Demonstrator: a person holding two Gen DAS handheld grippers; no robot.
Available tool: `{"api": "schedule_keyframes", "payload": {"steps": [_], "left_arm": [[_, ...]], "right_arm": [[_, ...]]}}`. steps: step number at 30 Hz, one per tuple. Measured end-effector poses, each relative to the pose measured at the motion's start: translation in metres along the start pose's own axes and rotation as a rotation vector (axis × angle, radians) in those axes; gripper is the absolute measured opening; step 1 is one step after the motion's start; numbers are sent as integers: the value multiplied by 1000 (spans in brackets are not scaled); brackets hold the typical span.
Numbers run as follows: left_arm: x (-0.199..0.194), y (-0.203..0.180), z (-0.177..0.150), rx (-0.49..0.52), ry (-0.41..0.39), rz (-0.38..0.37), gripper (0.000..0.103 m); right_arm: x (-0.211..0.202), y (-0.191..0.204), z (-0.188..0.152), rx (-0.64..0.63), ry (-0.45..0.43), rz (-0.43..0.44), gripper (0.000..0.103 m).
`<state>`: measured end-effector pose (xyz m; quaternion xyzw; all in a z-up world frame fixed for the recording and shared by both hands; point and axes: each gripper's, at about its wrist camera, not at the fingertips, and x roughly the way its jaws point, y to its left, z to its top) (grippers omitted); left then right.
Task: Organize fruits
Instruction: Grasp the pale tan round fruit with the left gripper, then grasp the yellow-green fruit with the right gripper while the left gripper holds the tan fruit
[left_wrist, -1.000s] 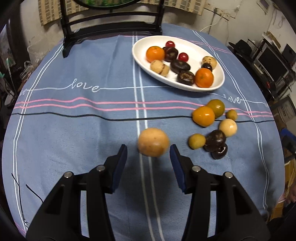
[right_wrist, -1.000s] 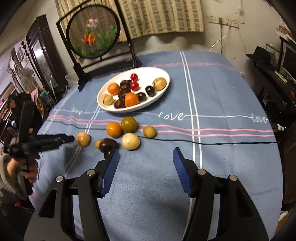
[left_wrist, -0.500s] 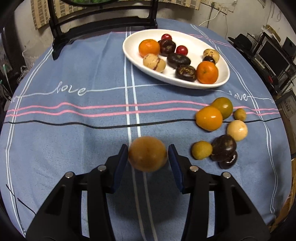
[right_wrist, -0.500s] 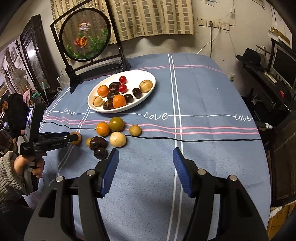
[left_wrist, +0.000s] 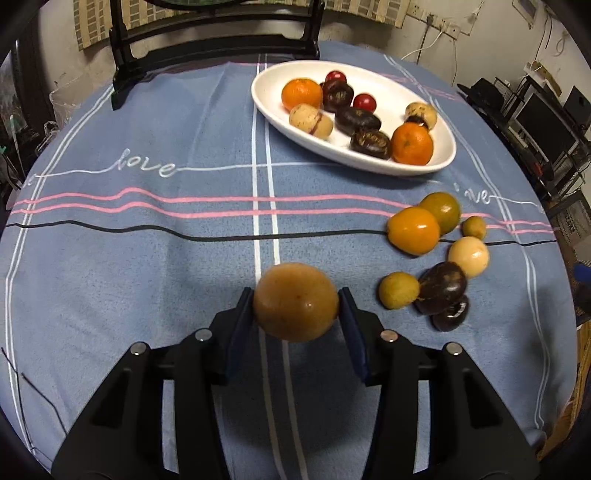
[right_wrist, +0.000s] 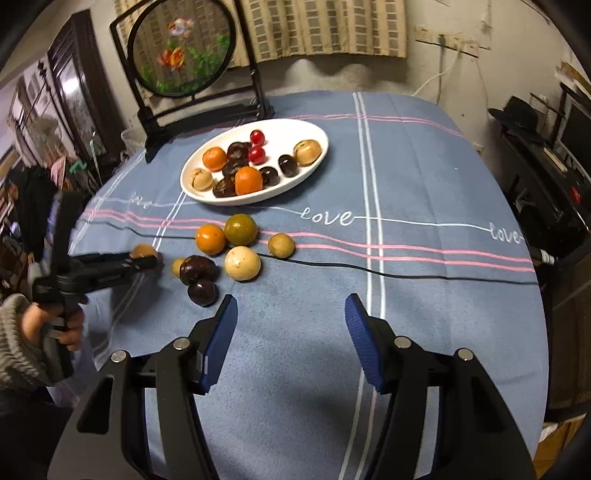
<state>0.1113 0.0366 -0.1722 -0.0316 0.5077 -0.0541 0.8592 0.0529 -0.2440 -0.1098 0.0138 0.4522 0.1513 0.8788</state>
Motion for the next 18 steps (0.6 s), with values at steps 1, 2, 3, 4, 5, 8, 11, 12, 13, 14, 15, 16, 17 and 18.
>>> {"api": "schedule_keyframes", "payload": {"steps": [1, 2, 3, 4, 5, 8, 11, 12, 13, 14, 15, 16, 17, 18], "left_arm": [[-5, 0, 0, -3, -7, -1, 47], [-11, 0, 0, -4, -12, -1, 47], [-15, 0, -1, -4, -15, -2, 47], [-21, 0, -2, -7, -20, 1, 47], [-26, 1, -4, -12, -24, 9, 47], [-35, 4, -9, -28, -18, 19, 47], [-46, 11, -18, -62, -16, 48, 47], [-48, 13, -20, -76, -16, 50, 47], [-50, 15, -23, -84, -12, 51, 47], [-51, 17, -26, -94, -3, 56, 47], [-52, 18, -28, -98, -3, 62, 47], [-53, 18, -31, -102, -4, 70, 47], [-55, 19, -34, -109, -3, 75, 47], [-56, 20, -36, -114, -2, 78, 47]], "right_arm": [[5, 2, 1, -8, 7, 10, 61], [14, 4, 3, -19, 21, 32, 61], [19, 5, 4, -24, 28, 42, 61], [27, 5, 6, -29, 34, 45, 61], [34, 4, 8, -30, 38, 42, 61], [59, -6, 18, -18, 72, 40, 53], [78, -12, 31, -23, 81, 47, 47], [81, -13, 34, -21, 79, 52, 46], [84, -13, 38, -20, 78, 58, 45], [88, -12, 41, -26, 83, 64, 44], [94, -11, 42, -41, 97, 70, 44], [99, -9, 43, -49, 105, 74, 44], [103, -9, 44, -51, 112, 80, 43], [106, -9, 44, -53, 117, 82, 41]]}}
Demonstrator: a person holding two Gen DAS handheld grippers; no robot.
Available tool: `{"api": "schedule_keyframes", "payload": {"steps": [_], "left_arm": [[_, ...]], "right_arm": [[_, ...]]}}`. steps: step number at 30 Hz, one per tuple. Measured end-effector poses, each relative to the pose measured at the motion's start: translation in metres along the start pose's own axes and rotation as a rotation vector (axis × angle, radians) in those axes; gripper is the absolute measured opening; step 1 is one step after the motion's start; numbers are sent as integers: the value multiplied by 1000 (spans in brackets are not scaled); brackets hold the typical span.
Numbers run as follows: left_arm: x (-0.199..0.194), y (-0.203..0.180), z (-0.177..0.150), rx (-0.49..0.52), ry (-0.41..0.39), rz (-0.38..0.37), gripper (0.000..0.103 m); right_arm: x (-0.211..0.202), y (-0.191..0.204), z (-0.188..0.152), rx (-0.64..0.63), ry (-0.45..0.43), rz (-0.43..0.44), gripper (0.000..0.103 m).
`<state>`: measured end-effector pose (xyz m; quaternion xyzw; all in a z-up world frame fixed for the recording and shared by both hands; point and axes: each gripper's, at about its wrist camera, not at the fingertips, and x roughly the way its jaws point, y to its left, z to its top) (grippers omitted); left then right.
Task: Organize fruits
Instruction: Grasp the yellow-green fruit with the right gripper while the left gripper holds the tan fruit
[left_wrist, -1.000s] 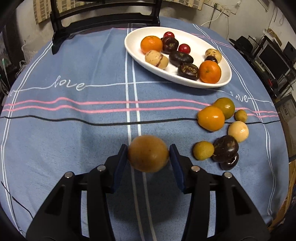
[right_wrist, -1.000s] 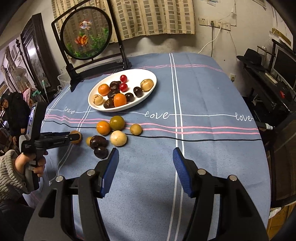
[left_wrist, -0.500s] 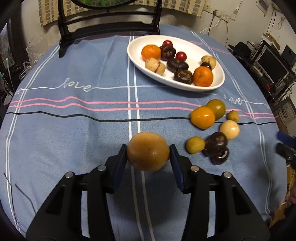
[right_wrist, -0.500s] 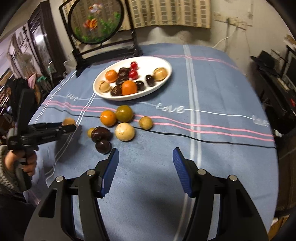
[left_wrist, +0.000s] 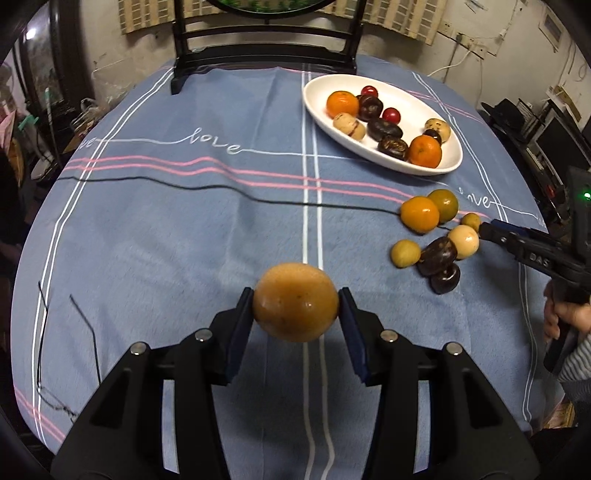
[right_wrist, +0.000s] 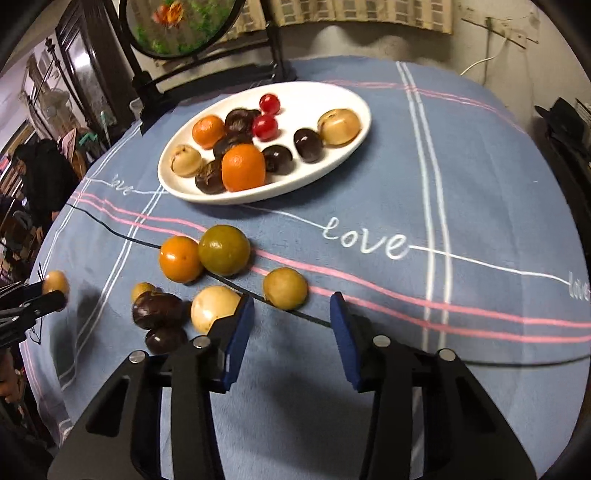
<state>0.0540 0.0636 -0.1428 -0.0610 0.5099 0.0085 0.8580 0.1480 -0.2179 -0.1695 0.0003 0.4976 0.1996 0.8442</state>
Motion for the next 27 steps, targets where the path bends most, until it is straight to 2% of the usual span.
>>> {"api": "schedule_keyframes", "payload": {"steps": [8, 18, 24, 27], "left_arm": [[-4, 7, -12, -20, 16, 23, 47], [-16, 26, -14, -39, -4, 25, 47], [-29, 40, -19, -5, -34, 2, 46], [-34, 48, -21, 30, -33, -6, 47]], "right_arm": [[19, 1, 6, -3, 11, 8, 29], [23, 5, 10, 22, 3, -16, 28], [-3, 4, 5, 104, -28, -48, 28], [-23, 10, -7, 144, -48, -74, 28]]}}
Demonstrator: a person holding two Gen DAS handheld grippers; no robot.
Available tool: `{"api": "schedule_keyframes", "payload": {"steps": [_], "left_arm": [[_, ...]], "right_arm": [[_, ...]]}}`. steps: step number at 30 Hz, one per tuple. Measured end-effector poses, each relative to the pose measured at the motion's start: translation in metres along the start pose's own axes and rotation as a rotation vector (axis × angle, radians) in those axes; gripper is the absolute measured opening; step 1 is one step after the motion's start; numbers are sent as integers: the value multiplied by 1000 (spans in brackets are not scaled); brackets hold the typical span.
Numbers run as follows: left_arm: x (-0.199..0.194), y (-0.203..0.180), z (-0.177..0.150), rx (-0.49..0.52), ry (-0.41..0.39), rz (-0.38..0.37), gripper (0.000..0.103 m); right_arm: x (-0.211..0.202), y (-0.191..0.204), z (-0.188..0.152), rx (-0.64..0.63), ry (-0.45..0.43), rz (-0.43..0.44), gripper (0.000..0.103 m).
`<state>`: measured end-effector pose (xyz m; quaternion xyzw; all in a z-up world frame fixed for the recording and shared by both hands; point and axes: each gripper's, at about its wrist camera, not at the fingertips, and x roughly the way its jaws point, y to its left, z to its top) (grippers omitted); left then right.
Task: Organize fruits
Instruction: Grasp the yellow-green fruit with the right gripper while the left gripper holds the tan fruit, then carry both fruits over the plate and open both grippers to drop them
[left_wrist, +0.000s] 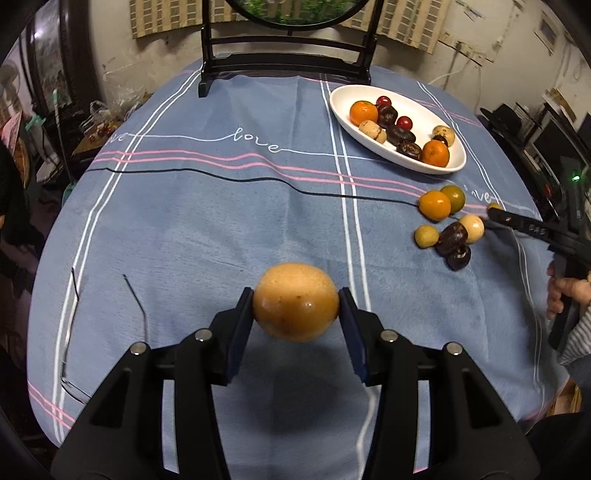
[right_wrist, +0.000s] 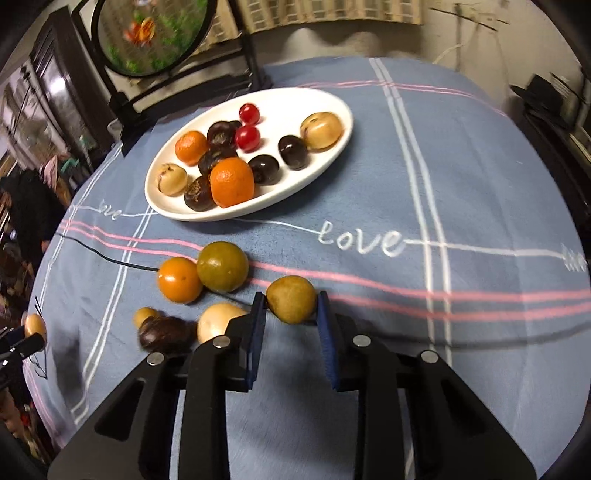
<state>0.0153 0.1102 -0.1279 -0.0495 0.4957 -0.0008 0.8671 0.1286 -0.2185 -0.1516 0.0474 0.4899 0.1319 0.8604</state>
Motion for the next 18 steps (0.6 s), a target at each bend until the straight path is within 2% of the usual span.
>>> {"api": "schedule_keyframes", "payload": {"steps": [7, 14, 18], "left_arm": [[-17, 9, 4, 65, -17, -27, 47], [-26, -10, 14, -29, -74, -7, 47], [-33, -37, 16, -60, -100, 14, 47]], "right_arm": [[-41, 13, -40, 86, -28, -3, 28], [-64, 10, -37, -16, -45, 79, 28], [-73, -2, -29, -75, -64, 130, 28]]}}
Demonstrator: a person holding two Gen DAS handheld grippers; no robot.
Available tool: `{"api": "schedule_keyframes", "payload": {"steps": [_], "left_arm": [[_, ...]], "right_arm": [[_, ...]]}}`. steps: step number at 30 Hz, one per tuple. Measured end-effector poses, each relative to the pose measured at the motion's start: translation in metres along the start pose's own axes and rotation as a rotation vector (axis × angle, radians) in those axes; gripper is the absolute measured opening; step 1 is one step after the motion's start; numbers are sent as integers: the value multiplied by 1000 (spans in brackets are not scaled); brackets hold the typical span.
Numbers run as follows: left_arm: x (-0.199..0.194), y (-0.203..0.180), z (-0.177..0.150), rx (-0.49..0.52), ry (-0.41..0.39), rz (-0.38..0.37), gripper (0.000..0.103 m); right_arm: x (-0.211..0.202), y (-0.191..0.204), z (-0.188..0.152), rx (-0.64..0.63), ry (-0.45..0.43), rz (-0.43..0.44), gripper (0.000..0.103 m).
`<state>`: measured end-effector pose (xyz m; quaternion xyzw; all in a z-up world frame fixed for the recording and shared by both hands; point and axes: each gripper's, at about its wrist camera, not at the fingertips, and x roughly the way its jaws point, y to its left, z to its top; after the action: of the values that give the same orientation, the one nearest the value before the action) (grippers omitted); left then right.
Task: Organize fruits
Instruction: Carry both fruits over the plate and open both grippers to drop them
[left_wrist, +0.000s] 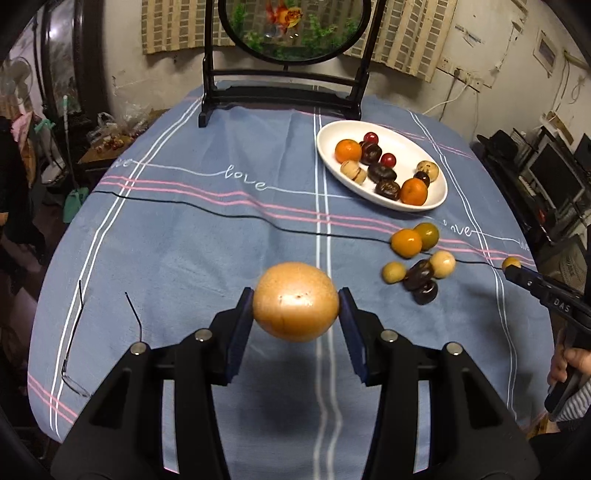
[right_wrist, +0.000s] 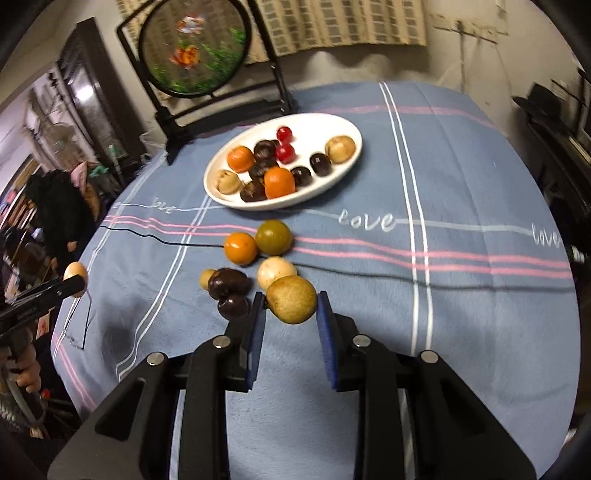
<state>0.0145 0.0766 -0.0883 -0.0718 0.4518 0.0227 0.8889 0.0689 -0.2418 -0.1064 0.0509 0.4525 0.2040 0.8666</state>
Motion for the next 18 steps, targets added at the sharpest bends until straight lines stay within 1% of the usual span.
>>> {"api": "schedule_keyframes", "payload": {"steps": [4, 7, 11, 15, 18], "left_arm": [[-5, -21, 0, -10, 11, 16, 47], [-4, -33, 3, 18, 19, 39, 47], [5, -43, 11, 36, 34, 47, 47], [21, -54, 32, 73, 41, 34, 47], [41, -64, 57, 101, 46, 6, 47]], "right_arm": [[-2, -17, 2, 3, -8, 37, 28], [1, -24, 2, 5, -9, 63, 28], [3, -30, 5, 21, -22, 85, 28], [2, -34, 11, 15, -33, 80, 28], [4, -35, 25, 15, -47, 75, 28]]}}
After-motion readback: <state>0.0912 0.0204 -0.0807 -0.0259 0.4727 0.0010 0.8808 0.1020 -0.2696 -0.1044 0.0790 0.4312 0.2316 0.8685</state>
